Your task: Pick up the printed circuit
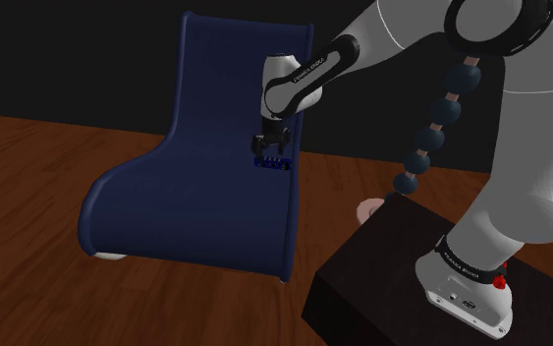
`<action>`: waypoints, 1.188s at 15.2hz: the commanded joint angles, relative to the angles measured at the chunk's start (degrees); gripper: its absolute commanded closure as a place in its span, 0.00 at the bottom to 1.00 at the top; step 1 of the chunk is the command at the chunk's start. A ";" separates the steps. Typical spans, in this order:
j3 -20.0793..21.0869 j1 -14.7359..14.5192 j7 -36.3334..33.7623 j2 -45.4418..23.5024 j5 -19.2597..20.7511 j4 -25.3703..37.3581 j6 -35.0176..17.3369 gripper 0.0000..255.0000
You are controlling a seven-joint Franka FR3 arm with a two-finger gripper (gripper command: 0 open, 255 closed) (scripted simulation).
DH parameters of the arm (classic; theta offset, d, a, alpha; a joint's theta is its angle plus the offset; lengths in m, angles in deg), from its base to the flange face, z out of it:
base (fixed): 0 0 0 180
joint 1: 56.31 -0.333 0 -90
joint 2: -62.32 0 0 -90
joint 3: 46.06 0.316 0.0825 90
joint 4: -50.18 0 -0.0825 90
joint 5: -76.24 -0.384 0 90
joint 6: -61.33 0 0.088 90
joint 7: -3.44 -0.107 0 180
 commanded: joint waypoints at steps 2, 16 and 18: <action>-0.02 0.01 0.03 -0.24 0.02 -0.17 -0.43 1.00; 0.15 0.09 0.01 2.53 -0.24 0.88 3.38 1.00; 0.20 0.13 0.03 3.45 -0.33 1.23 4.64 1.00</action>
